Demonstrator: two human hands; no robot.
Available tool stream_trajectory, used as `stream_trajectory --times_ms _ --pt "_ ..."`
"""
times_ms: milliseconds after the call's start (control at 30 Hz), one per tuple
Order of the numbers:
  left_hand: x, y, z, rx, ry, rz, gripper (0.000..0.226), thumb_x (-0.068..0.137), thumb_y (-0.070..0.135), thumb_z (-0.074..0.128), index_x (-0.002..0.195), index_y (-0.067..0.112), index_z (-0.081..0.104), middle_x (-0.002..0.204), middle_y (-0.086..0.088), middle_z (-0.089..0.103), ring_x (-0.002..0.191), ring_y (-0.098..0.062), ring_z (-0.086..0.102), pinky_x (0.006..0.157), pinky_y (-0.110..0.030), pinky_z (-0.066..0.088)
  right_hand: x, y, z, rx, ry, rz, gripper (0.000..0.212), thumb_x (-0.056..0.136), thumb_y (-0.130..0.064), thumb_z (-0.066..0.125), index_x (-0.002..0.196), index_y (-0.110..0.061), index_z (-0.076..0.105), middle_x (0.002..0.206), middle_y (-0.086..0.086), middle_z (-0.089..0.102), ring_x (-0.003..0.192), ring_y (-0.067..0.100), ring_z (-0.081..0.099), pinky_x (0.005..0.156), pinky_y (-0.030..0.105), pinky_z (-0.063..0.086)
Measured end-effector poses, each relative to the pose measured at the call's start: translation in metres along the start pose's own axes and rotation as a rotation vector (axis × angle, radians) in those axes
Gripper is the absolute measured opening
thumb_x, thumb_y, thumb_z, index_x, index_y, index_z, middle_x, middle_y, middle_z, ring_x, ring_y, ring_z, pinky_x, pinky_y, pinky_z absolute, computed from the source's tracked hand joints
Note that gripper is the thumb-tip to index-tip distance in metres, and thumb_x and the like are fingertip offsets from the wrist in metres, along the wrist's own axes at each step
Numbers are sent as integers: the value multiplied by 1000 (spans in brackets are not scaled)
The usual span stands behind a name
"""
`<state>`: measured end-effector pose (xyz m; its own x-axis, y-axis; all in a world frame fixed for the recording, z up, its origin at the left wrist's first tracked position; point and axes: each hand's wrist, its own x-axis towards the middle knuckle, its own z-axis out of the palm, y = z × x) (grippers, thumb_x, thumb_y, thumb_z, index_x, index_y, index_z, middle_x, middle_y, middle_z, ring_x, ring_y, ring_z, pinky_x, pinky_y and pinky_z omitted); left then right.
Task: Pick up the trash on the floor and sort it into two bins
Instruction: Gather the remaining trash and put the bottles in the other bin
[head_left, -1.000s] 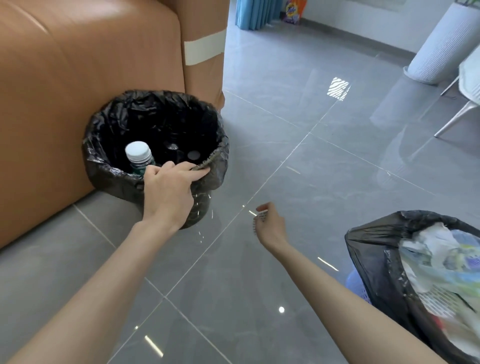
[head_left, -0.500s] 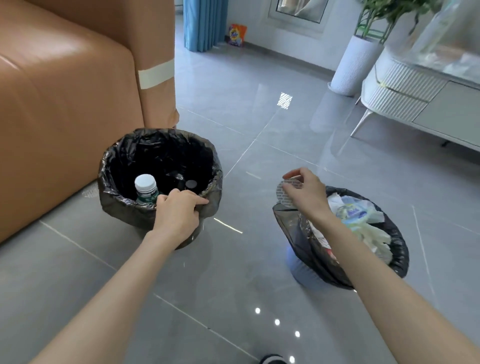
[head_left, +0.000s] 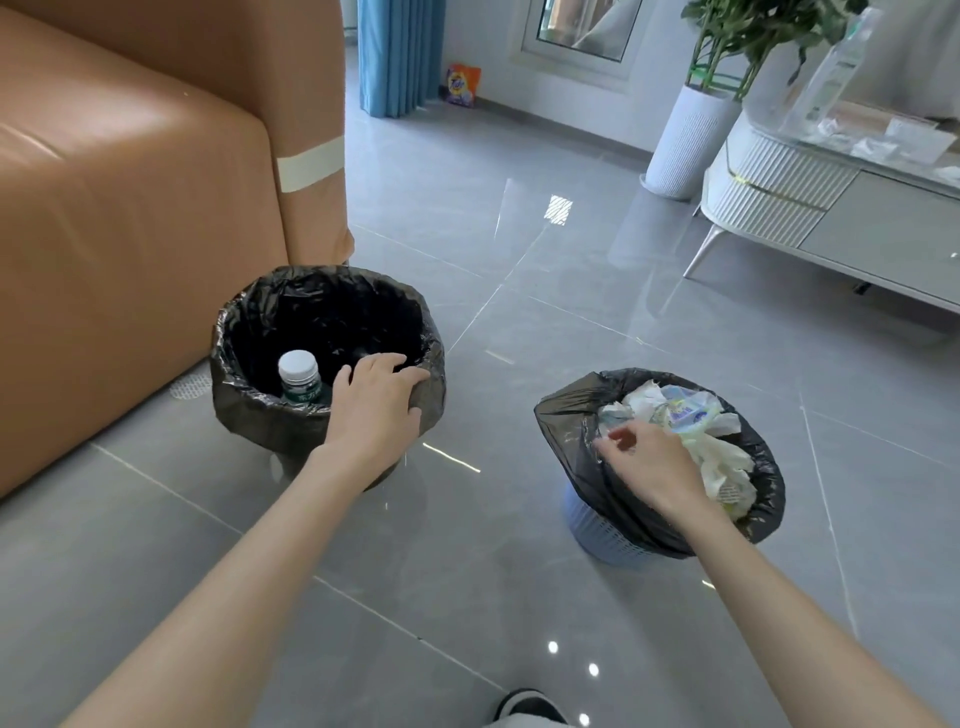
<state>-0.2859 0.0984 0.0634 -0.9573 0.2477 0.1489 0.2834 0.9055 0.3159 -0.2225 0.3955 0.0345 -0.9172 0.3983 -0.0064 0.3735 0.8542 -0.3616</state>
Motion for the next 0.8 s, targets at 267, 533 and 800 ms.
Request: stream_trajectory --times_ms 267,533,800 --pt "-9 -22 4 -13 19 -12 53 91 23 54 142 26 39 145 2 40 136 -20 30 114 -39 23 -8 -16 25 -185 -95 -147 13 79 -25 62 88 -16 66 82 8 68 86 32 63 63 30 39" --pt "-36 -52 -15 -86 106 -41 51 93 19 53 142 22 39 141 1 46 133 -20 36 111 -38 28 -27 -85 34 -147 -239 -349 20 76 -33 68 81 -14 65 69 1 63 72 23 60 54 27 40" --pt "-85 -108 -43 -112 204 -287 50 93 23 50 142 26 39 136 -1 51 122 -24 48 102 -36 34 -55 -206 19 -203 -132 -699 20 88 -41 58 102 -28 65 99 -7 66 97 21 60 73 31 46"
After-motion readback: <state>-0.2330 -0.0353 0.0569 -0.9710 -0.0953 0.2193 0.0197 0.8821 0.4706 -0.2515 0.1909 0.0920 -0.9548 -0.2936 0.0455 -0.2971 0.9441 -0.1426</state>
